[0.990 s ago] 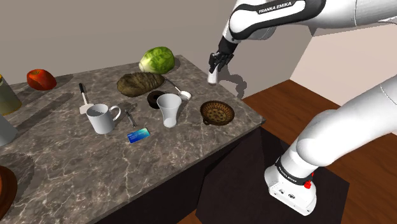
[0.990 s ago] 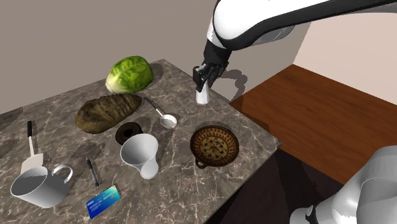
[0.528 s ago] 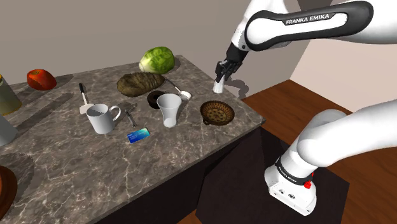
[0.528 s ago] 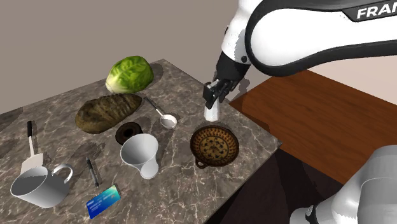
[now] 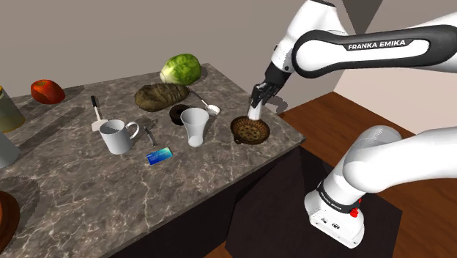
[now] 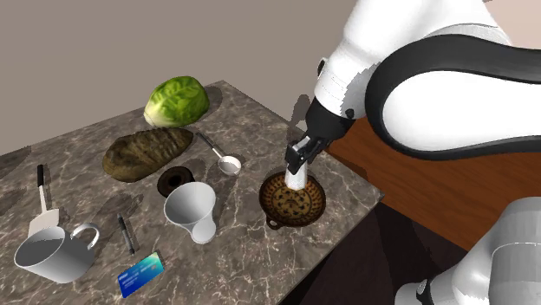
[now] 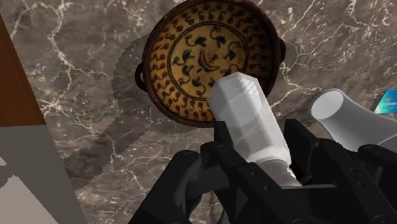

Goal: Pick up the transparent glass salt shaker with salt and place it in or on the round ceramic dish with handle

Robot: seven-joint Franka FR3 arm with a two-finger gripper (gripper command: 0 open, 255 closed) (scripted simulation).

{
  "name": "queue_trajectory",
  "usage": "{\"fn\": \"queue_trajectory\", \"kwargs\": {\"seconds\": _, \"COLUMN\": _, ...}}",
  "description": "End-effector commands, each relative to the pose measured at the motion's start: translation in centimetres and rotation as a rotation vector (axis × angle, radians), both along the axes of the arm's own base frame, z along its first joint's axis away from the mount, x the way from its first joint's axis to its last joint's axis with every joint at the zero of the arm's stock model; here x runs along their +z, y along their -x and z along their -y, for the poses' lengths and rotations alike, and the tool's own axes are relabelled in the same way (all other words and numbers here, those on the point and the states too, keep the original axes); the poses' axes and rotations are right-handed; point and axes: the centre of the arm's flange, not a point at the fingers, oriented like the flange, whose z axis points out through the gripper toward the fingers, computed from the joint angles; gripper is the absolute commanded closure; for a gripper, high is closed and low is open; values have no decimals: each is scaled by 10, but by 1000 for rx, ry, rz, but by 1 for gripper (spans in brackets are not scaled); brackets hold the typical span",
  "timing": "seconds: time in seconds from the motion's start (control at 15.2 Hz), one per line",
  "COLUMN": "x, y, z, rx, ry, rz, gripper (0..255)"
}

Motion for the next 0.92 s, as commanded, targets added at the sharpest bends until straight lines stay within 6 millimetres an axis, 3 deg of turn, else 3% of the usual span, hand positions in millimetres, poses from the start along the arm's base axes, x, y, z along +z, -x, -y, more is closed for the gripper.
{"fn": "queue_trajectory", "kwargs": {"seconds": 0.0, "x": -10, "y": 0, "z": -1, "rx": 0, "ry": 0, "rz": 0, "gripper": 255}}
{"fn": "queue_trajectory", "kwargs": {"seconds": 0.66, "x": -63, "y": 0, "z": -1, "rx": 0, "ry": 0, "rz": 0, "gripper": 255}}
{"fn": "queue_trajectory", "kwargs": {"seconds": 0.86, "x": -63, "y": 0, "z": -1, "rx": 0, "ry": 0, "rz": 0, "gripper": 255}}
